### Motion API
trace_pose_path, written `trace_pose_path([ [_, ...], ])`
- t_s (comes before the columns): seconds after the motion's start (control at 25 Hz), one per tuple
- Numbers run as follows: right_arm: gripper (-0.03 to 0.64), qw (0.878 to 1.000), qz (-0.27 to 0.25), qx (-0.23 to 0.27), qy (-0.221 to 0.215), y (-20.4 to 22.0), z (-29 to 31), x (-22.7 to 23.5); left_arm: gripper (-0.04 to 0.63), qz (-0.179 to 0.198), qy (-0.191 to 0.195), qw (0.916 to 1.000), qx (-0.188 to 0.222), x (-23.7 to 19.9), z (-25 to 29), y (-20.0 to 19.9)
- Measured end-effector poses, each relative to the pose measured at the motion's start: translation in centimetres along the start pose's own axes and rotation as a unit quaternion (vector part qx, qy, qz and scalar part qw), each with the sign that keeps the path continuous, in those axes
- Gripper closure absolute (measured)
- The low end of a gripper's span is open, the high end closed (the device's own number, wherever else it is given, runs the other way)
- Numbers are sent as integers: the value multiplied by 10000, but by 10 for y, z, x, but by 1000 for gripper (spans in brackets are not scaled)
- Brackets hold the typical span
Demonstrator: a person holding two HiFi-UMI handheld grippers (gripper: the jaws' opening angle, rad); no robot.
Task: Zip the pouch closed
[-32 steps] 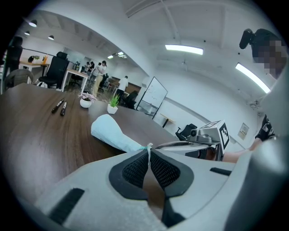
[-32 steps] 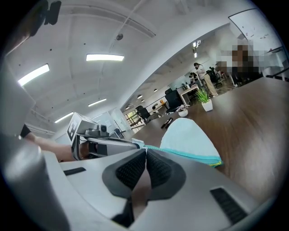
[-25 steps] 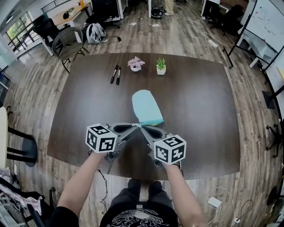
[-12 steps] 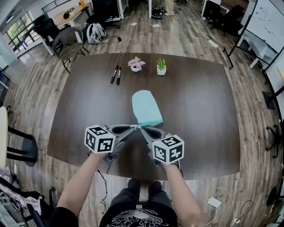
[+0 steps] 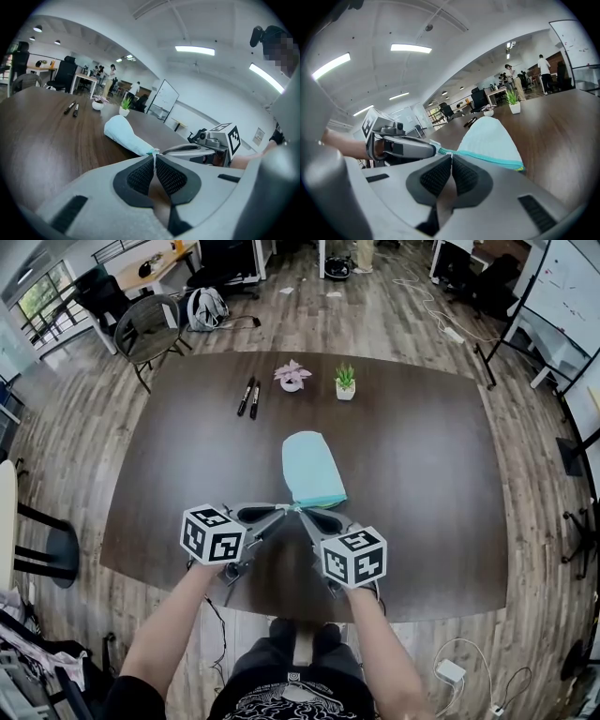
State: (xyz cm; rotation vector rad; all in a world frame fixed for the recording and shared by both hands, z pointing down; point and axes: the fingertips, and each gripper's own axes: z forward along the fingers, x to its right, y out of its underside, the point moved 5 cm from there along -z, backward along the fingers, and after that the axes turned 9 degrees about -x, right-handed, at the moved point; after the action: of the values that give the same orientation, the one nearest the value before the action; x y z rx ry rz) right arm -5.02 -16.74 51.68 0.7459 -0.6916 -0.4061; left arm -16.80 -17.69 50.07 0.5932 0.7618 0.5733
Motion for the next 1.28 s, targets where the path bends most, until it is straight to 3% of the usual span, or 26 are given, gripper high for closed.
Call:
trace_pose_path([
  [0.52,609,9994,-120,-92,313,5,1,14,572,5,-310,9995,87,-8,0,1],
  [0.72,612,9985,-33,-149,527,8,-1,24,572,-207,-450,9985,234,-16,-7,0],
  [1.28,611,9970,-45,-251,733,16,-5,31,572,-275,-707,9969,196,-28,-15,9],
])
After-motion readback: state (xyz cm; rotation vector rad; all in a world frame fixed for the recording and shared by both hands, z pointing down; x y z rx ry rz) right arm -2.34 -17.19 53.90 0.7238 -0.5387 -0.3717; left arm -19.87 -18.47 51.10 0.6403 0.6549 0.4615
